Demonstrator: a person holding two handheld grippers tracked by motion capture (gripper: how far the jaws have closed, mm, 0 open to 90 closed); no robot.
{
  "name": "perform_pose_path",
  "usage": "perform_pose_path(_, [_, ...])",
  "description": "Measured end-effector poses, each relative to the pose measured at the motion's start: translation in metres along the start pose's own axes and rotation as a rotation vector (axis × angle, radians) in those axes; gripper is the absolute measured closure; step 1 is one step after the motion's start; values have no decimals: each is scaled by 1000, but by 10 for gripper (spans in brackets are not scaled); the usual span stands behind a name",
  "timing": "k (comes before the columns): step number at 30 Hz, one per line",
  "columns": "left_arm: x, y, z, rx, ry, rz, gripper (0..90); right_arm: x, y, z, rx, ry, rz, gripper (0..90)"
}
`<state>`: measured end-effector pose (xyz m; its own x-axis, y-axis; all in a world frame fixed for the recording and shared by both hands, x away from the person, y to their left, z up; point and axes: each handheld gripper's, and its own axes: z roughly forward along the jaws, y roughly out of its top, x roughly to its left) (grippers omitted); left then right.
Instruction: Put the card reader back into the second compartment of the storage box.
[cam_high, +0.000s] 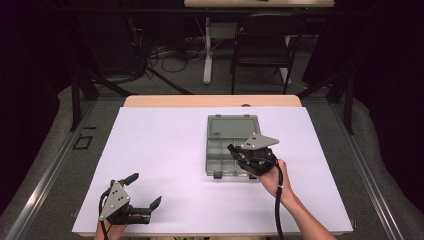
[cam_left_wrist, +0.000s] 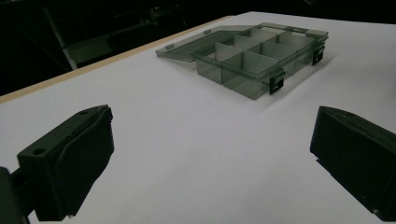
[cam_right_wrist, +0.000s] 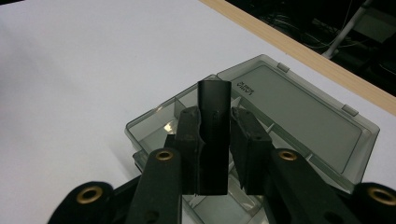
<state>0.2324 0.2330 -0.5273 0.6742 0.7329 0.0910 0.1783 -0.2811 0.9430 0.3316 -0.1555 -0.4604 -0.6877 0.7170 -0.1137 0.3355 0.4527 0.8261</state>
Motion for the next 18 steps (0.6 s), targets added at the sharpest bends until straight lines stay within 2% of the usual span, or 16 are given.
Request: perform_pose_path(18, [0,0,-1,1,1,3,0,-18,10,27,38,-20,52,736])
